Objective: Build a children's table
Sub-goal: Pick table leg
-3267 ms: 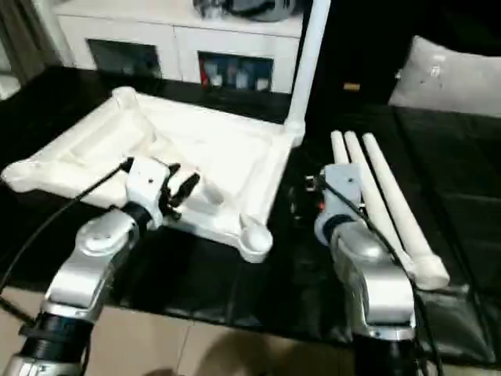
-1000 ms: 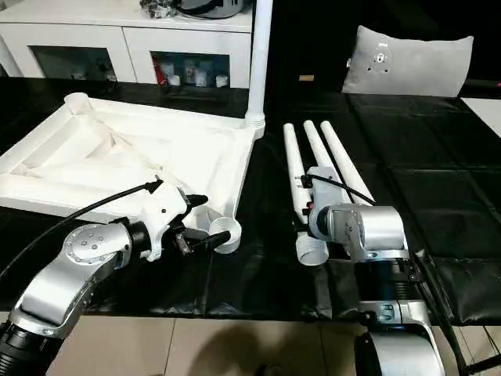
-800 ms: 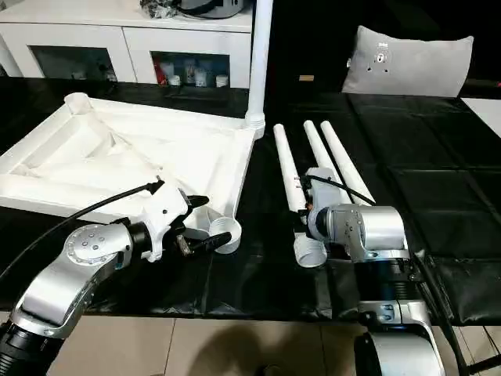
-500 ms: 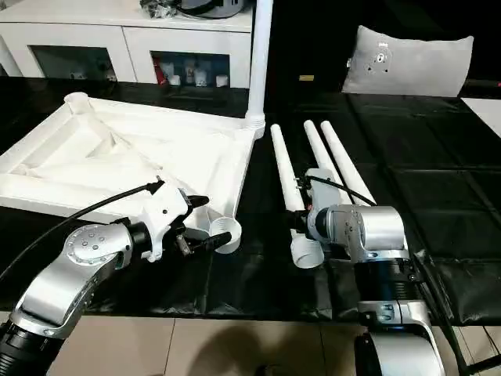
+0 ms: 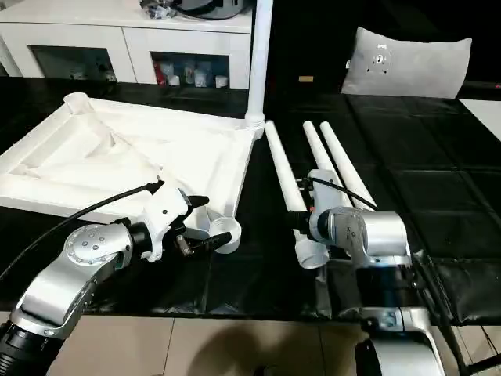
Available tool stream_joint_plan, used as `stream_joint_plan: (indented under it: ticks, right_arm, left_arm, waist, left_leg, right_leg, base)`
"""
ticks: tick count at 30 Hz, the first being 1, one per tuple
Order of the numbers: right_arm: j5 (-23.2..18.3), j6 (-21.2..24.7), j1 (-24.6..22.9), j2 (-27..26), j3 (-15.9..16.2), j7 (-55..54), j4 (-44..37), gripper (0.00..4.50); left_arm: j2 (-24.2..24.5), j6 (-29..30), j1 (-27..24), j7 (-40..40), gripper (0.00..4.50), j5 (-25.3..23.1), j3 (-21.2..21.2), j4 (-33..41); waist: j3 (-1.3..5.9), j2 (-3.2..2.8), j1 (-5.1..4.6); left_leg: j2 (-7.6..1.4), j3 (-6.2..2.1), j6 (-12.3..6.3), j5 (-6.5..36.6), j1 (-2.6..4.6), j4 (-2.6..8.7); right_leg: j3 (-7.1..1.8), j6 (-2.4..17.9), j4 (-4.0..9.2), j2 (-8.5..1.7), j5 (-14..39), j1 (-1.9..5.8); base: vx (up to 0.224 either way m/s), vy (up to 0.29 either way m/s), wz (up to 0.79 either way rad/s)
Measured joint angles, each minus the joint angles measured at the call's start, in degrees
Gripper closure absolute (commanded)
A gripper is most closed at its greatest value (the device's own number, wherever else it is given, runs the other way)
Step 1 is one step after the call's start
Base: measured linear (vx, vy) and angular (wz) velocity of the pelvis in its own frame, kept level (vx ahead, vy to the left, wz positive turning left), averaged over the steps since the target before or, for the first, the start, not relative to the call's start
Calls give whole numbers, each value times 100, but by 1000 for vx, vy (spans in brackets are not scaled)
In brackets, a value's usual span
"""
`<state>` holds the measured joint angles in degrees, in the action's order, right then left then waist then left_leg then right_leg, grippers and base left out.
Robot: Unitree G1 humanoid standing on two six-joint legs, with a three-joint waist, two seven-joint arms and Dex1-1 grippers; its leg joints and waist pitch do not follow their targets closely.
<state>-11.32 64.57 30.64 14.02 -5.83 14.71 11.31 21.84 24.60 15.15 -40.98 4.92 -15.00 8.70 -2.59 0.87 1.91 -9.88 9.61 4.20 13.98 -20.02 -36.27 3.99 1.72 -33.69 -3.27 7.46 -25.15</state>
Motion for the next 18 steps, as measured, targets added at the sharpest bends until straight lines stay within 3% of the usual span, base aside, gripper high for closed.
stream_joint_plan:
  ticks: [5,10,14,18]
  right_arm:
    - [2,-942,-204,11,-159,-40,-636,261]
    - [-184,-1501,-34,-210,-704,-124,-1048,261]
    - [-953,-1719,0,-549,-1212,338,-1255,262]
    - [-1868,-1894,-131,-786,-1233,1169,-1837,262]
  left_arm:
    - [-52,-32,16,44,0,-1,13,-3]
    - [-218,-98,103,158,0,53,138,-14]
    - [-740,-96,496,375,0,556,604,-163]
    - [-1306,87,1220,692,0,1198,1167,-322]
  waist:
    - [-6,-10,3]
    - [-6,-10,4]
    - [-17,-29,10]
    - [-17,-46,43]
  left_leg:
    - [0,0,-1,1,-6,6]
    - [-1,0,-1,1,-1,16]
    - [0,0,-2,0,-6,14]
    - [-2,-2,-4,1,-2,17]
  right_leg:
    - [0,0,0,0,0,-6]
    - [2,0,0,1,0,-4]
    - [3,1,11,0,0,-4]
    - [8,2,11,0,-1,3]
  base:
    - [0,0,0]
    - [0,0,0]
    - [0,0,0]
    - [0,0,0]
